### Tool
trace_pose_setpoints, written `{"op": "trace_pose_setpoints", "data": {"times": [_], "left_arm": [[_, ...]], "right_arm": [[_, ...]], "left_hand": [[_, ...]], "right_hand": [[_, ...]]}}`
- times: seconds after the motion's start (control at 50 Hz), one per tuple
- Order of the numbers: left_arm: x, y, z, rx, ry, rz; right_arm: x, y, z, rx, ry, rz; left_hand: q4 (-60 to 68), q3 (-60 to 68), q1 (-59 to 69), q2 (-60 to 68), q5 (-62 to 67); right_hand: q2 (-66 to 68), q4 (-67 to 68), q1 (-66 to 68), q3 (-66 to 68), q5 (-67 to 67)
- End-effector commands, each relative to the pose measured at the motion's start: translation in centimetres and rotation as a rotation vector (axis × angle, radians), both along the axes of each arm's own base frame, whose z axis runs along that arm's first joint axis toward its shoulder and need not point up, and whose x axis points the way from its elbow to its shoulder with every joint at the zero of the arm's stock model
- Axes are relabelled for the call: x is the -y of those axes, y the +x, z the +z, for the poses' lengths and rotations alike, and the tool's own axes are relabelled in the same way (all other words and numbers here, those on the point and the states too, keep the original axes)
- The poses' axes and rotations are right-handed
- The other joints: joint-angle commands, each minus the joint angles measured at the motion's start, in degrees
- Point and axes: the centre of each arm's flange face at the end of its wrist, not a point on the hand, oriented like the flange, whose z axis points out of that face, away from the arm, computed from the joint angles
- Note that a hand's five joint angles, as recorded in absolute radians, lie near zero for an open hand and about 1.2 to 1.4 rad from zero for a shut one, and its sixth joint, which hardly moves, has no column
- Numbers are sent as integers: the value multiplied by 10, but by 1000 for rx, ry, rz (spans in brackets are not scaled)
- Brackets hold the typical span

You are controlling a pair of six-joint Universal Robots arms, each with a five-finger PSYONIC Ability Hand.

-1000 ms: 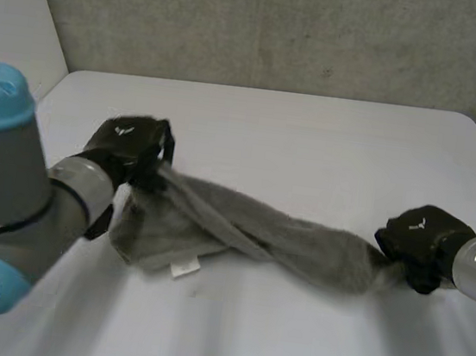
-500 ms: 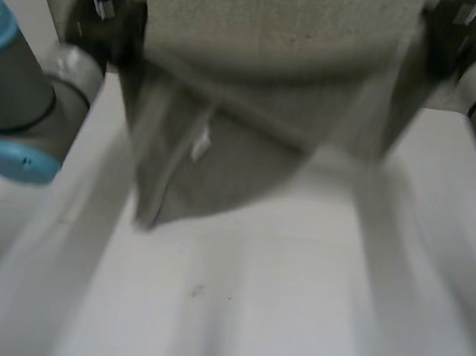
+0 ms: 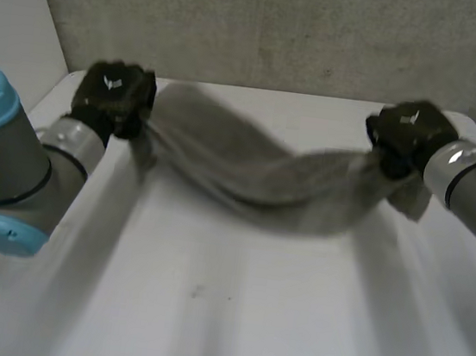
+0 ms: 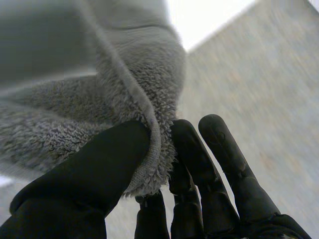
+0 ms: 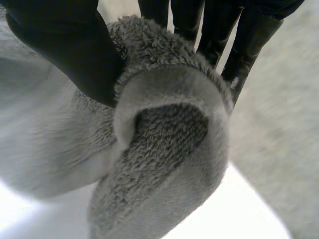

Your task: Fold the towel.

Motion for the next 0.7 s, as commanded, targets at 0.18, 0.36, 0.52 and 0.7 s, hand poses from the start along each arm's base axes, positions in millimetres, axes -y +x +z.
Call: {"op": "trace_pose_setpoints", "data": {"times": [0.18,0.36,0.52,0.7], "left_arm": [[-21,9,-37,132,197,-4],[-25,0,-70,165,272,-29],[-19,-2,-69,157,259,-22],[-16,1,-69,151,266,-7]], "right_arm": [[12,-11,-44,-47,165,-33],[52,-7,-82,-29,122,-114],[49,-23,-50,13,19,-254],[-8,-28,-40,60,97,-172]], "left_hand": [[103,103,126,104,112],[103,103,126,104,112],[103,103,126,104,112],[103,103,126,104,112]], "right_hand": [[124,115,252,118,145],[-312,-320,-183,-317,-290],[-576,-585,-448,-582,-555],[-530,-539,-401,-536,-508]]}}
